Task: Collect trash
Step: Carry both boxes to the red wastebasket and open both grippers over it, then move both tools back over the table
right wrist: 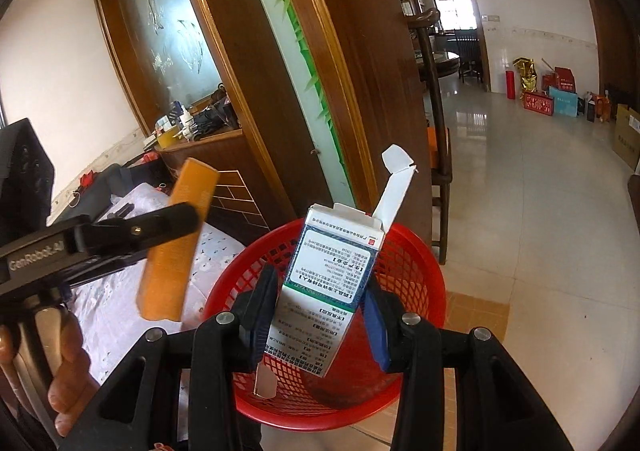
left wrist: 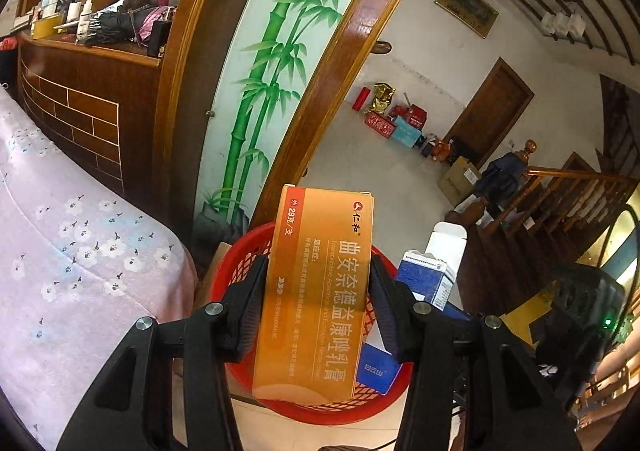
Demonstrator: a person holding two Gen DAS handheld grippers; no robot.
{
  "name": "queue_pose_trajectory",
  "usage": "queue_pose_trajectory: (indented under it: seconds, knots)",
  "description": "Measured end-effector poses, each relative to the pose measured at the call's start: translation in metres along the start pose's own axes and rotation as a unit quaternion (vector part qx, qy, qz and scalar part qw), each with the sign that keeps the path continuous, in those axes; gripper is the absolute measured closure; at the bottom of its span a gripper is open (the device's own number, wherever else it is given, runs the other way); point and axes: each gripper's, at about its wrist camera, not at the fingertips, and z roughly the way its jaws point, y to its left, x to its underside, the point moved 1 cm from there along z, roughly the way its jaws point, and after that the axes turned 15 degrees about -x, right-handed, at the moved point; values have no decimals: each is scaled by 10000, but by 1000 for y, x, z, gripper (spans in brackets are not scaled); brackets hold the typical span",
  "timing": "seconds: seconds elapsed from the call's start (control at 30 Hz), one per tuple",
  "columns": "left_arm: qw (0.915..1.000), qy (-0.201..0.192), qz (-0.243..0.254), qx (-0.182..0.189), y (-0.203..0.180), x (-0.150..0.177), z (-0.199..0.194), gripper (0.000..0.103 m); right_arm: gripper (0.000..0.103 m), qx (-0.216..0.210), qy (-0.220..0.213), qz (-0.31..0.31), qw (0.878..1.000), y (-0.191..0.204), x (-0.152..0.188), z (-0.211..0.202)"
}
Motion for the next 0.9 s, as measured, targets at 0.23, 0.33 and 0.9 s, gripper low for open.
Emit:
queue_pose_trajectory:
  seconds: [0.23, 0.33, 0.9]
  knots:
    - [9999, 75, -61, -25, 0, 5, 5, 43, 54, -54, -32, 89, 9999, -2, 1, -3]
    - [9998, -102, -168, -61, 10, 6, -13, 31, 43, -50, -160, 137, 9998, 0, -1, -11]
    - [8837, -1874, -1353, -4070, 196, 73, -299, 15, 14, -1740, -798, -1022, 9762, 195, 0, -17]
